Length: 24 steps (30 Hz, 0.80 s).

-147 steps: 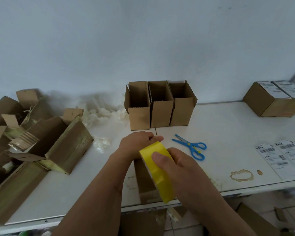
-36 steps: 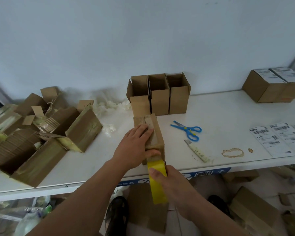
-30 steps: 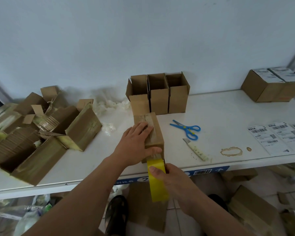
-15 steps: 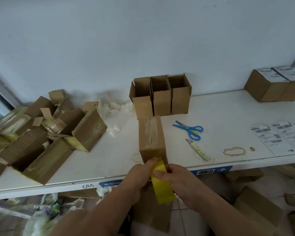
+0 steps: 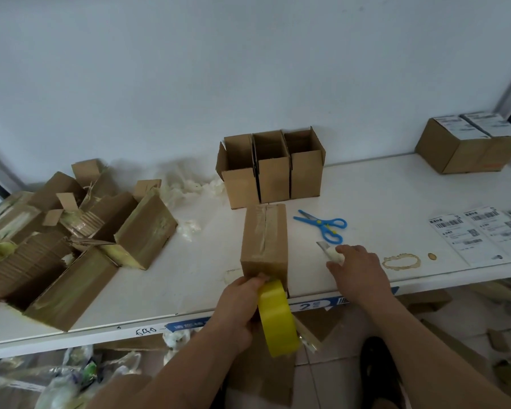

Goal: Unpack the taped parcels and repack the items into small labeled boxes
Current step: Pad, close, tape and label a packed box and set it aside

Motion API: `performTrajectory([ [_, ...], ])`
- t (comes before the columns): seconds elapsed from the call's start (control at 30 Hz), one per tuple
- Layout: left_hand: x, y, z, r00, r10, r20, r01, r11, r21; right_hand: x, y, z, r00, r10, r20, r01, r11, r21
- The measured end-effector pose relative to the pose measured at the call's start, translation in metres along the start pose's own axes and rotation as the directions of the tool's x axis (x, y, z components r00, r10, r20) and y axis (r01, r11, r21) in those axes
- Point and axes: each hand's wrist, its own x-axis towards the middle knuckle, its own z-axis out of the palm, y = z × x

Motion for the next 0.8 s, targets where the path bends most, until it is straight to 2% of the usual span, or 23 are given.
performTrajectory([
  [0.07, 0.000, 0.000, 0.000, 1.000, 0.005, 0.002, -0.005, 1.000, -0.001, 0.004, 0.005, 0.010, 0.999, -0.017, -0.035, 0.013, 0.992, -0.126],
  [0.17, 0.000, 0.001, 0.001, 1.000, 0.000, 0.015, 0.000, 1.000, 0.007, 0.009, 0.008, 0.018, 0.997, -0.011, -0.076, -0.004, 0.983, -0.186],
  [0.3, 0.000, 0.000, 0.001, 1.000, 0.008, 0.016, -0.008, 0.999, 0.048, 0.006, 0.005, 0.013, 1.000, -0.001, -0.020, -0.004, 0.960, -0.281],
  [0.37, 0.003, 0.001, 0.001, 1.000, 0.007, 0.021, -0.008, 0.999, 0.050, 0.002, 0.001, 0.004, 0.998, 0.055, -0.020, -0.057, 0.986, -0.157],
  [0.43, 0.004, 0.000, 0.001, 1.000, 0.004, 0.022, -0.006, 0.998, 0.056, -0.005, -0.007, -0.009, 0.997, 0.054, -0.050, -0.051, 0.997, 0.061],
  [0.47, 0.005, 0.000, 0.002, 1.000, 0.002, 0.023, -0.003, 0.998, 0.056, -0.013, -0.013, -0.016, 0.996, 0.033, -0.080, -0.015, 0.977, 0.211],
  [0.53, 0.005, -0.001, 0.005, 1.000, 0.004, 0.030, -0.005, 0.998, 0.062, -0.032, -0.028, -0.026, 0.993, -0.042, -0.110, 0.091, 0.868, 0.489],
  [0.57, 0.005, -0.001, 0.006, 0.999, 0.003, 0.035, -0.005, 0.998, 0.065, -0.042, -0.035, -0.029, 0.990, -0.115, -0.085, 0.142, 0.838, 0.527],
  [0.67, 0.002, -0.001, 0.007, 0.998, -0.020, 0.057, 0.017, 0.999, 0.049, -0.052, -0.045, -0.017, 0.954, -0.294, 0.063, 0.242, 0.876, 0.418],
  [0.73, 0.002, -0.001, 0.004, 0.995, -0.048, 0.092, 0.044, 0.998, 0.050, -0.046, -0.045, -0.009, 0.946, -0.312, 0.092, 0.265, 0.903, 0.338],
  [0.8, 0.003, -0.002, 0.002, 0.990, -0.067, 0.127, 0.057, 0.995, 0.082, -0.041, -0.044, -0.008, 0.949, -0.307, 0.066, 0.269, 0.903, 0.335],
])
